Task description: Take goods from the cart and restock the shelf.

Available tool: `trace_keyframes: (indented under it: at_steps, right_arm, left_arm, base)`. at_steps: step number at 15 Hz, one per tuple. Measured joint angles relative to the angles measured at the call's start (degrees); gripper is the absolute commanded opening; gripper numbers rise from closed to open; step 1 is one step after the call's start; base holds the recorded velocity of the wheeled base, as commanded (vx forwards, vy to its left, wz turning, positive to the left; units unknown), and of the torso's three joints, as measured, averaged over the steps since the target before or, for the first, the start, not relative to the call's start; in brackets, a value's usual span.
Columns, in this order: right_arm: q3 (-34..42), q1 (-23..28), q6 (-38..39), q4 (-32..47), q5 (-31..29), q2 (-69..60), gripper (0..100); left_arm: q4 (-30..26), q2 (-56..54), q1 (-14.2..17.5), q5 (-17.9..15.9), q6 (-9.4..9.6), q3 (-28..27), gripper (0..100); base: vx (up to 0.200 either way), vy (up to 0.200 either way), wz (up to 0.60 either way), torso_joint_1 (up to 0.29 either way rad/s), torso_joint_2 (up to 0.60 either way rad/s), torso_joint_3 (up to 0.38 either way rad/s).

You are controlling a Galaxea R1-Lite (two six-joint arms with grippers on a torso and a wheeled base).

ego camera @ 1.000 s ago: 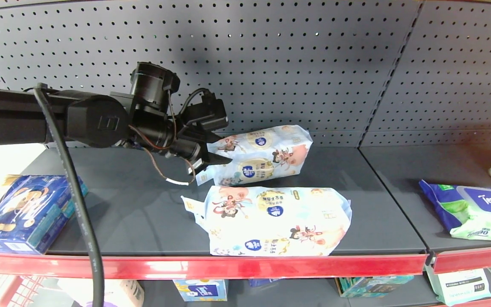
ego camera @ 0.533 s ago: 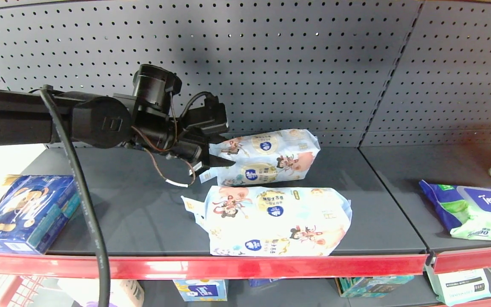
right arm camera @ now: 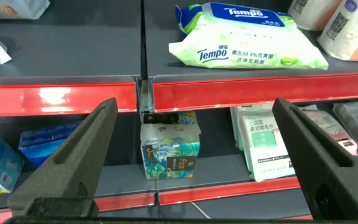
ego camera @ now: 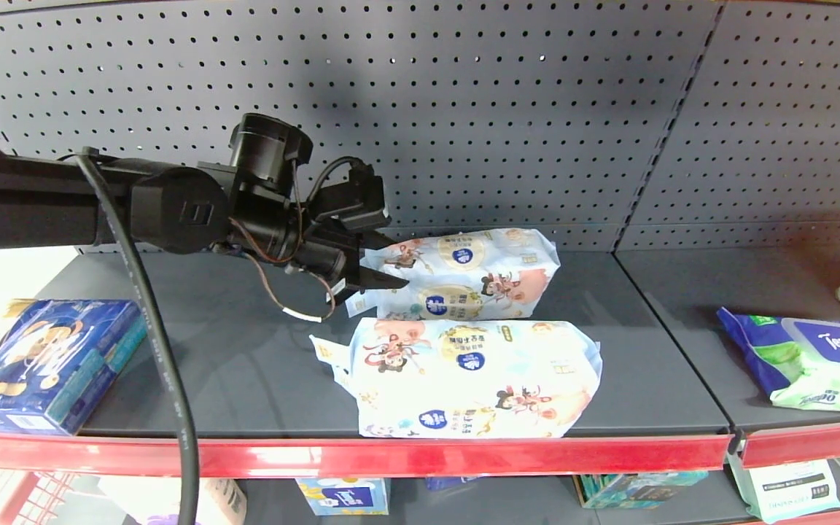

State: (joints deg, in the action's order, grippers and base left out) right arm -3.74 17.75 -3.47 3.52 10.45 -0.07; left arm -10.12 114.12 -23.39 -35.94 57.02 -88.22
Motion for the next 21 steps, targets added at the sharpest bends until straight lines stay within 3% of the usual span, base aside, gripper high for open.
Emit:
trace_keyframes:
  at_steps: [11,16,21]
  right_arm:
    - [-0.2,0.0,0.0,0.0,0.0,0.0,100]
    - [-0.2,0.0,-0.5,0.0,0.0,0.0,100]
    - [0.1,0.0,-0.6,0.1,0.0,0.0,100]
  left_arm:
    - [0.2,0.5,2.0,-3.5,-0.30,0.1,0]
    - [0.4,0.9,4.5,-5.3,0.10,0.1,0]
    - [0.5,1.2,5.2,-5.4,0.18,0.0,0]
  base:
    - [0.000,0.000,0.00,0.000,0.00,0.000]
    - [0.000,0.000,0.00,0.000,0.00,0.000]
    - [0.000,0.000,0.00,0.000,0.00,0.000]
